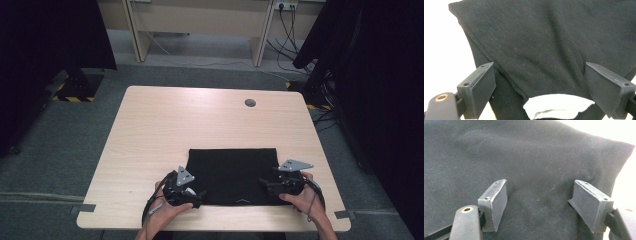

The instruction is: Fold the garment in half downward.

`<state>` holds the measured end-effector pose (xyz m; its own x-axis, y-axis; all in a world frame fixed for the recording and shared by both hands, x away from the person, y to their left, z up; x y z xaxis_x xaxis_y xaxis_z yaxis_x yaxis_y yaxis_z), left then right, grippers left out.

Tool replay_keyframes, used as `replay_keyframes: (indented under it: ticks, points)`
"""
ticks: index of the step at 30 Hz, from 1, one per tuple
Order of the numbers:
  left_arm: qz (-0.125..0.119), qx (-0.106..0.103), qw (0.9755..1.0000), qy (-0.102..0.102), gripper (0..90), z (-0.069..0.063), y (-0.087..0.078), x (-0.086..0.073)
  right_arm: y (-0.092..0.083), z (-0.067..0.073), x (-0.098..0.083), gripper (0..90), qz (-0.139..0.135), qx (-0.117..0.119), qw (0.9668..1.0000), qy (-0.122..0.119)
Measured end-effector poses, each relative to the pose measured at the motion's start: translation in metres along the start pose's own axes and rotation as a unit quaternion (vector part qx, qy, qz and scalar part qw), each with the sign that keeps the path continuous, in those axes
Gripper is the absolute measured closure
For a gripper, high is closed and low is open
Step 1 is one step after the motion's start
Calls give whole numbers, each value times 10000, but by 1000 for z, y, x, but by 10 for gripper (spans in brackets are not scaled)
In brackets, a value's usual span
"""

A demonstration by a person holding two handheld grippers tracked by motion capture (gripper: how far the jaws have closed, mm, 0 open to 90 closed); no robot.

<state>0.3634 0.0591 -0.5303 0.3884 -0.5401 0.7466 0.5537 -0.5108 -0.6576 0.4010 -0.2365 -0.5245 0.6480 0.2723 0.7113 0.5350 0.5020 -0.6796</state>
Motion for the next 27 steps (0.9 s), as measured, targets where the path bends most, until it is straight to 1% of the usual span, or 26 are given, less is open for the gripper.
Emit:
replay_keyframes:
  ticks: [9,16,18,20,27]
  points:
    - [6,-40,10000,35,95,-2,8,7,-5,-10,-2,295,-15,-7,10000,0]
    - [20,-76,9999,82,93,-6,14,13,-11,-18,-6,295,-42,-41,10000,79]
    - [11,-105,9999,103,93,-8,16,15,-13,-20,-6,295,-35,-58,10000,63]
    - [9,-128,9999,115,92,-9,17,16,-15,-22,-7,295,-9,-82,9999,82]
    - [2,-142,9998,116,91,-11,20,19,-18,-26,-10,295,-46,-106,9999,102]
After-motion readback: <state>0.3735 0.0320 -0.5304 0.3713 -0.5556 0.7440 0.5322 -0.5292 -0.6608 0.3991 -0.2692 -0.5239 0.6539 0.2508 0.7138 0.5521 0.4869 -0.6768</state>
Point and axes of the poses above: each handheld gripper's, and its own axes: y roughly forward along the jaws, x roughly out of its top, z roughly to its left, the point moved 7 cm from there along y, roughly forward along the jaws, and after that the axes turned 11 degrees about y, right-handed, at the moved point
